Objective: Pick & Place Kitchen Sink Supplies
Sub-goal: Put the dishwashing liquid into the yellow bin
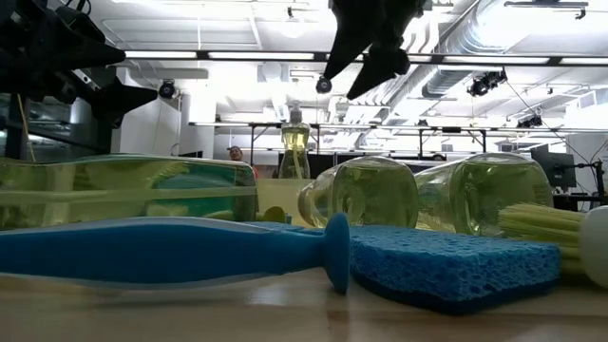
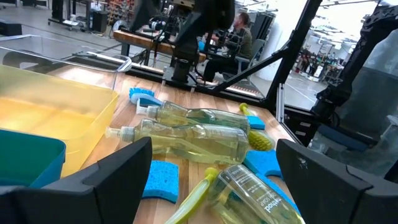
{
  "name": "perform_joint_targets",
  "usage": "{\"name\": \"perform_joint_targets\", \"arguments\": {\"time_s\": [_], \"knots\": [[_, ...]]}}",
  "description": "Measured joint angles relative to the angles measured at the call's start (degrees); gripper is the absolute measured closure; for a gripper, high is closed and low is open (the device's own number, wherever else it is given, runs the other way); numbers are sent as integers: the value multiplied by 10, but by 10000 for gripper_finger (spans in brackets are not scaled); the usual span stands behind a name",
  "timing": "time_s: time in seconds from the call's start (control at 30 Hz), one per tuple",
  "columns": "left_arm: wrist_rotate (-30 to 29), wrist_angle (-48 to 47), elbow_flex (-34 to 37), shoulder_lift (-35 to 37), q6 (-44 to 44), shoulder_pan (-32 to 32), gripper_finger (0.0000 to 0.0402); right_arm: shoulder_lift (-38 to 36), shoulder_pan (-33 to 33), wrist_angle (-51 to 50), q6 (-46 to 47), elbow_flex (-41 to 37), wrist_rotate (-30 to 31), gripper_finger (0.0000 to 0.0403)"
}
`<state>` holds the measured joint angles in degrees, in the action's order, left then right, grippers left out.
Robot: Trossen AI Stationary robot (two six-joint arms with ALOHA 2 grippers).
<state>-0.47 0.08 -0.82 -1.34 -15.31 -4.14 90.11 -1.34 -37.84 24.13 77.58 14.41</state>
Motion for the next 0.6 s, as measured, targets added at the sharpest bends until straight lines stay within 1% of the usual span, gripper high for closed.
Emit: {"name": "perform_joint_targets", "arguments": {"time_s": [0.37,0.6], "knots": [[0,0,0,0,0,0,62,0,38,-36,137,0,-11,6],[0,0,0,0,0,0,62,0,83,-88,234,0,7,6]]}}
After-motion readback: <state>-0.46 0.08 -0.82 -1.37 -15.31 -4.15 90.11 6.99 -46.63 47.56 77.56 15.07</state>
